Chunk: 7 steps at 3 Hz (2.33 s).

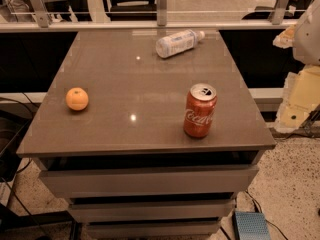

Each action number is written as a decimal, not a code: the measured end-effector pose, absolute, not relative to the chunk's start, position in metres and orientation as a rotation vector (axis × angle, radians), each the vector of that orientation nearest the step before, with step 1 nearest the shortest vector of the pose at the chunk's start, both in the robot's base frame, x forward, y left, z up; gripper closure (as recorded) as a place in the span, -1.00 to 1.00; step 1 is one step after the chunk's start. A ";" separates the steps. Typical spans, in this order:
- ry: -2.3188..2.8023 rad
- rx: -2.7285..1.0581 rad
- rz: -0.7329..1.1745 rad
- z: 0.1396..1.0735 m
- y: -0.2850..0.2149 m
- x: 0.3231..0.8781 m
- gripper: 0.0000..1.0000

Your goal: Knock coke can over

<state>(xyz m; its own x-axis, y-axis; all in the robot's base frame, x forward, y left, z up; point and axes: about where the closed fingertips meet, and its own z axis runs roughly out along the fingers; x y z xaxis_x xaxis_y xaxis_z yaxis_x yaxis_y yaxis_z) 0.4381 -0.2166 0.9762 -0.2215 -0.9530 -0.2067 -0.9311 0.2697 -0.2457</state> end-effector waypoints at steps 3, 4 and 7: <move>2.123 -1.567 0.161 0.959 -0.214 0.446 -1.00; 1.985 -1.494 0.349 0.942 -0.195 0.457 -1.00; 1.565 -1.496 0.670 0.916 -0.129 0.484 -1.00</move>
Offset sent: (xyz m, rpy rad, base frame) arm 0.0082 -0.0125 0.0005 0.2947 -0.0228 -0.0394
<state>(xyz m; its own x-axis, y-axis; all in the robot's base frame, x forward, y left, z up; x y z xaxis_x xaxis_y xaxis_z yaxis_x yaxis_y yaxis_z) 0.4841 -0.1286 0.9163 0.0739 -0.5207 -0.8505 -0.9749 0.1417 -0.1715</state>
